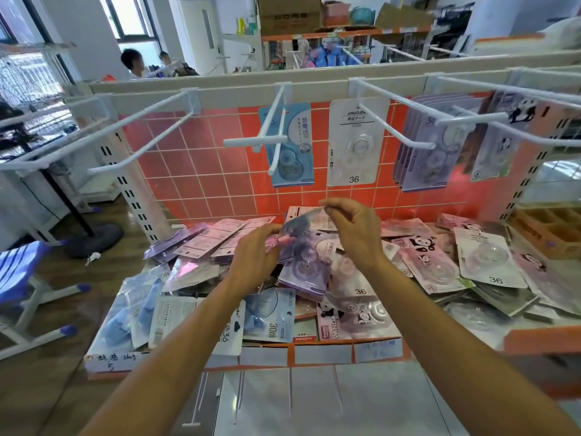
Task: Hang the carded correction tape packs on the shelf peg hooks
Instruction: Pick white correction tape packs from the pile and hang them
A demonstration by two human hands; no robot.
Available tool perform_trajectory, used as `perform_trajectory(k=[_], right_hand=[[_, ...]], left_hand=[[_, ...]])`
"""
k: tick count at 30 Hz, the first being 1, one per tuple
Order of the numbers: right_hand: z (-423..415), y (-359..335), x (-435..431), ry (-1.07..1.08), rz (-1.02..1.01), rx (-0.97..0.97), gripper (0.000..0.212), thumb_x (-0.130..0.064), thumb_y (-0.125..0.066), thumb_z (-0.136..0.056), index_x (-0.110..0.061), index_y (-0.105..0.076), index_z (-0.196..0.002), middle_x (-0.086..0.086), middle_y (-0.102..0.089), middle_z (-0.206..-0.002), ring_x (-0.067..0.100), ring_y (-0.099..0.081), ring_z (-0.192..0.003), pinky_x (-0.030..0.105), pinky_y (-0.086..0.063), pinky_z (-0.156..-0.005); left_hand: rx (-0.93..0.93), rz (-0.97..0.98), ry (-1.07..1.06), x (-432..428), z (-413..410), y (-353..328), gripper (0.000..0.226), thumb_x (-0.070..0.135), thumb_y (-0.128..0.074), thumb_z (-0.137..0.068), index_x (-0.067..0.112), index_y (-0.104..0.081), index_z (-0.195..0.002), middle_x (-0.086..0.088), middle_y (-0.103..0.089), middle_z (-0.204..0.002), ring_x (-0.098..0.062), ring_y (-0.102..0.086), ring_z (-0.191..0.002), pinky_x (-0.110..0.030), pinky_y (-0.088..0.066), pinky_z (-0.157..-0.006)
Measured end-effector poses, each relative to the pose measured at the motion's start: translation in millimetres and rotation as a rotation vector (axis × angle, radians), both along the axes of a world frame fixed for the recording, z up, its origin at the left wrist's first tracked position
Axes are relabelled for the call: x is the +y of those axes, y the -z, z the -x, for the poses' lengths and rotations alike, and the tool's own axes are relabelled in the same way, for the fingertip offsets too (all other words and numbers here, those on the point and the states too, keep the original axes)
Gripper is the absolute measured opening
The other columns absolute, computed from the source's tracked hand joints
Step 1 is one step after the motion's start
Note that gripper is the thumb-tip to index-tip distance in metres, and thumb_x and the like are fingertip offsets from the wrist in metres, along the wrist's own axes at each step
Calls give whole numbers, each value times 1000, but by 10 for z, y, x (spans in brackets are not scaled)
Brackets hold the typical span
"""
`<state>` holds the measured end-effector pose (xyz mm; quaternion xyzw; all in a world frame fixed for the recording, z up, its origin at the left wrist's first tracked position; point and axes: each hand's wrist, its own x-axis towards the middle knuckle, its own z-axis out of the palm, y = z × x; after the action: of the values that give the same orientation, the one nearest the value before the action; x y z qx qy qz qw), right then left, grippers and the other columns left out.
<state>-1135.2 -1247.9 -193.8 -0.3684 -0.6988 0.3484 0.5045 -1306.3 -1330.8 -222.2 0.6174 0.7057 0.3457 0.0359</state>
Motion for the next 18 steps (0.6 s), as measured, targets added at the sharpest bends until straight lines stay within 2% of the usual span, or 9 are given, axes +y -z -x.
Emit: perform_trajectory(k=[3, 6, 9, 10, 14, 18], right_hand=[[-26, -166, -53, -9, 43, 195, 16, -6, -62, -90, -9, -72, -101, 2, -72, -93, 15, -68, -87, 29, -55, -82], [-31, -332, -143, -4, 39, 270, 14, -4, -62, -89, -11, -71, -98, -1, -71, -89, 18, -68, -87, 33, -57, -82], [-39, -452, -235, -2, 29, 279, 13, -10, -63, -89, -21, -69, -89, -2, -70, -87, 21, -68, -86, 43, -57, -80], [-42, -479, -261, -12, 29, 283, 11, -12, -63, -90, -21, -69, -88, -2, -70, -87, 20, -68, -85, 44, -58, -78], [-61, -597, -414, -65, 34, 301, 6, -13, -61, -92, -12, -67, -92, 3, -70, -87, 12, -67, -80, 30, -57, -70], [-75, -699, -589, -139, -24, 288, 9, -13, -62, -90, -19, -64, -84, 2, -69, -83, 12, -67, -78, 23, -55, -64]], left_hand=[[-113, -11, -43, -26, -24, -43, 26, 17, -61, -91, 15, -65, -117, -2, -71, -104, -22, -64, -91, -27, -43, -74], [-171, -5, -17, -42, -30, -62, 22, 22, -65, -90, 14, -66, -110, -1, -71, -96, -21, -65, -86, -29, -48, -73], [-307, -7, 128, -123, -52, -49, 28, 25, -70, -84, 11, -67, -108, -1, -73, -95, -18, -70, -87, -40, -58, -79], [-334, -9, 162, -155, -74, -48, 29, 23, -73, -83, 10, -68, -108, 0, -74, -96, -14, -71, -87, -39, -59, -79], [-319, -27, 222, -271, -146, -94, 19, 8, -72, -82, 13, -69, -100, 10, -73, -88, -5, -70, -78, -31, -60, -72], [-388, -59, 242, -450, -127, -125, 27, 3, -71, -83, 25, -65, -97, 14, -71, -90, -6, -70, -84, -24, -58, -75]])
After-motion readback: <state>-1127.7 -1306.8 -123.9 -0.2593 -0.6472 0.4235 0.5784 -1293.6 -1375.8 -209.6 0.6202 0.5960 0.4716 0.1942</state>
